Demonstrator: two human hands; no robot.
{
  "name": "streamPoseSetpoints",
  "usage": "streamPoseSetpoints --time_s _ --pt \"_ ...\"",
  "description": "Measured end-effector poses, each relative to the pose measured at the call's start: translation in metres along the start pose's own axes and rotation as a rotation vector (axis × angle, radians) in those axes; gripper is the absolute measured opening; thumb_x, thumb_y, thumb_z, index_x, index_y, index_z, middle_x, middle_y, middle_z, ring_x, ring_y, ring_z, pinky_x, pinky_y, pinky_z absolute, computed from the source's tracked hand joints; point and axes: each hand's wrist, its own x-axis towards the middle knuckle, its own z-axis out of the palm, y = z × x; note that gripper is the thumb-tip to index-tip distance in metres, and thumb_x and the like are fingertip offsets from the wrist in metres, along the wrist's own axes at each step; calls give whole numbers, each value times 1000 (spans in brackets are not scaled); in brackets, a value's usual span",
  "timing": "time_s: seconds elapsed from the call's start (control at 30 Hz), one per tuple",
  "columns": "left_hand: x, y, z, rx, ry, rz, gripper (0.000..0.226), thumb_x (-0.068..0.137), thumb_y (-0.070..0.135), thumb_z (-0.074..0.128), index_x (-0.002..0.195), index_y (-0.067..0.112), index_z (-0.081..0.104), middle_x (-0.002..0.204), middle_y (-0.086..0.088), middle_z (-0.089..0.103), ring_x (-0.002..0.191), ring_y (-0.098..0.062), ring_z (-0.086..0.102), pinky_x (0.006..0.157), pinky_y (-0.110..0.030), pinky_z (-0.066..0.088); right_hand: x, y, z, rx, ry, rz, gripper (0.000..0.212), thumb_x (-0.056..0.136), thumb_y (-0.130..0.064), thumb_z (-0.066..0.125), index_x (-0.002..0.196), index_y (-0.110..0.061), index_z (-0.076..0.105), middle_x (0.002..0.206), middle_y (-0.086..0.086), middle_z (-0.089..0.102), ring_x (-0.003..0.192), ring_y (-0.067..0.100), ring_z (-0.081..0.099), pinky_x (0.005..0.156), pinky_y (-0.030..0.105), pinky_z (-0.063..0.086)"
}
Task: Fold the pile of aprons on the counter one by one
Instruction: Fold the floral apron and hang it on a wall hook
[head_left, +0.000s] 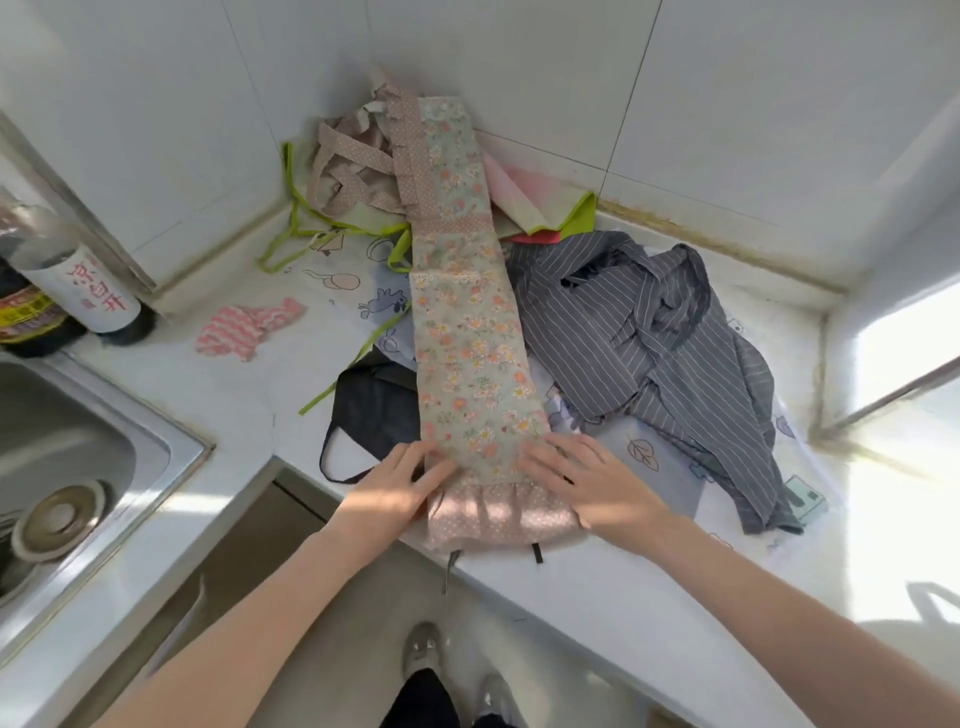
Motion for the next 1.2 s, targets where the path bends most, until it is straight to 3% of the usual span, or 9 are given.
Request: streamPoseSetpoints --time_s 0.17,0.33,0.47,0.57,0.73,0.83,0.93,1.07,1.2 --pt "-4 -5 14 -73 45 9 26 73 20 64 97 13 72 96 0 68 89 -16 46 61 -26 49 13 -4 6 411 -137 178 56 84 -28 63 137 -19 48 139 -5 49 130 15 40 112 32 26" --pt "12 -8 1 -637 -187 -564 47 92 43 46 58 12 51 53 6 43 52 -8 37 54 -18 27 49 7 -21 1182 -102 880 45 100 -39 38 75 -3 51 67 6 47 66 21 59 68 18 44" --pt "34 -13 -2 -713 -297 -861 48 99 35 42 58 10 43 59 -3 46 56 -14 40 53 -23 24 72 17 -19 1120 -191 1004 41 101 -39 32 100 -5 54 56 0 37 49 18 54 68 27 48" --pt "45 -12 -4 -649 -291 -951 54 98 37 43 51 12 37 53 -1 42 52 -15 40 52 -27 26 87 15 -13 855 -227 1003 49 102 -42 23 106 -5 54 75 9 58 73 31 65 73 30 46" --pt "52 -3 -15 -77 173 -500 26 87 37 49 78 14 43 72 -1 50 69 -21 48 56 -30 39 99 17 -4 754 -282 1082 57 102 -41 20 129 0 48 127 20 54 116 35 52 92 38 41" --pt "57 8 6 26 7 35 41 82 42 40 112 17 52 109 -4 64 96 -23 62 78 -34 54 102 22 0 788 -319 1093 55 102 -41 23 132 1 44 130 20 52 118 35 51 94 38 41" --pt "60 3 29 107 -279 34 66 82 54 34 142 25 33 139 -2 50 125 -31 50 104 -51 35 98 19 -2 838 -187 1092 44 99 -39 35 116 -2 53 112 18 61 106 35 58 84 36 44" --pt "65 -8 37 69 -371 7 79 82 60 32 150 31 4 142 1 47 125 -34 51 96 -55 41 79 7 -18 839 201 774 43 92 -22 55 129 -11 37 117 4 46 103 21 54 81 31 44" --pt "64 -16 41 -142 -368 -1 75 83 55 40 148 29 13 151 2 32 137 -30 35 110 -49 23 57 5 -11 572 -53 312 85 82 -12 54 151 -20 6 157 -1 -5 137 17 24 115 33 21"
